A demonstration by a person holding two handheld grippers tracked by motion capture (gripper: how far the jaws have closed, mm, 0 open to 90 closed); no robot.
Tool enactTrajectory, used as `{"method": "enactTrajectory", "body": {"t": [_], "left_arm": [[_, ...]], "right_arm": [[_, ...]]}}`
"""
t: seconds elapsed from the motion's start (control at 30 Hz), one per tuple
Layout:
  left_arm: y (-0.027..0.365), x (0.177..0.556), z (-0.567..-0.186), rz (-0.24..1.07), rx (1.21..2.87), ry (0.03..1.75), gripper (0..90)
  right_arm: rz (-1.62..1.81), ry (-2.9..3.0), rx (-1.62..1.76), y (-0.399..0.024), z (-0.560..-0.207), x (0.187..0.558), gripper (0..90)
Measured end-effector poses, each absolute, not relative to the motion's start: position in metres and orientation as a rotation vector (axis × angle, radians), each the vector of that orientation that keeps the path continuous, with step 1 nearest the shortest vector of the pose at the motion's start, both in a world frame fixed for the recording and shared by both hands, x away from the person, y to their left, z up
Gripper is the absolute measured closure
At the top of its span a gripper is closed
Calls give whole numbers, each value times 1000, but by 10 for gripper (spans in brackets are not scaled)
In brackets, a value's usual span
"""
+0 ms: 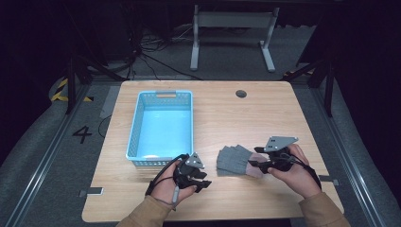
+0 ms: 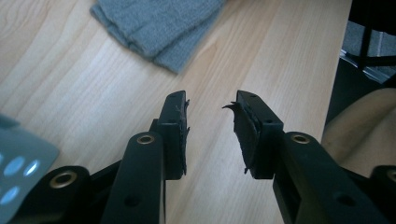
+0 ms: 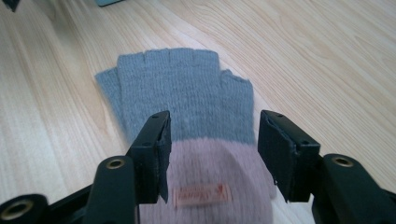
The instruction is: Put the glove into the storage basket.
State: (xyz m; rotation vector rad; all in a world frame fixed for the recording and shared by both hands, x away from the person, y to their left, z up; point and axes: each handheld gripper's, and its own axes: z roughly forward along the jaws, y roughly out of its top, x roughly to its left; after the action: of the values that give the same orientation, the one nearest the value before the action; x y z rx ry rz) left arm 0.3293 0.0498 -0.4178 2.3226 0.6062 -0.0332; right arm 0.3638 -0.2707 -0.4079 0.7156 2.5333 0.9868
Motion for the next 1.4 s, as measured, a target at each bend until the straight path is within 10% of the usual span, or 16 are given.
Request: {"method": "enactTrajectory", "body": {"t": [1.4], "left_arm": [[16, 353, -438, 25, 2337, 752, 611]], "right_arm": [[751, 2606, 1065, -283, -425, 319, 605]]}}
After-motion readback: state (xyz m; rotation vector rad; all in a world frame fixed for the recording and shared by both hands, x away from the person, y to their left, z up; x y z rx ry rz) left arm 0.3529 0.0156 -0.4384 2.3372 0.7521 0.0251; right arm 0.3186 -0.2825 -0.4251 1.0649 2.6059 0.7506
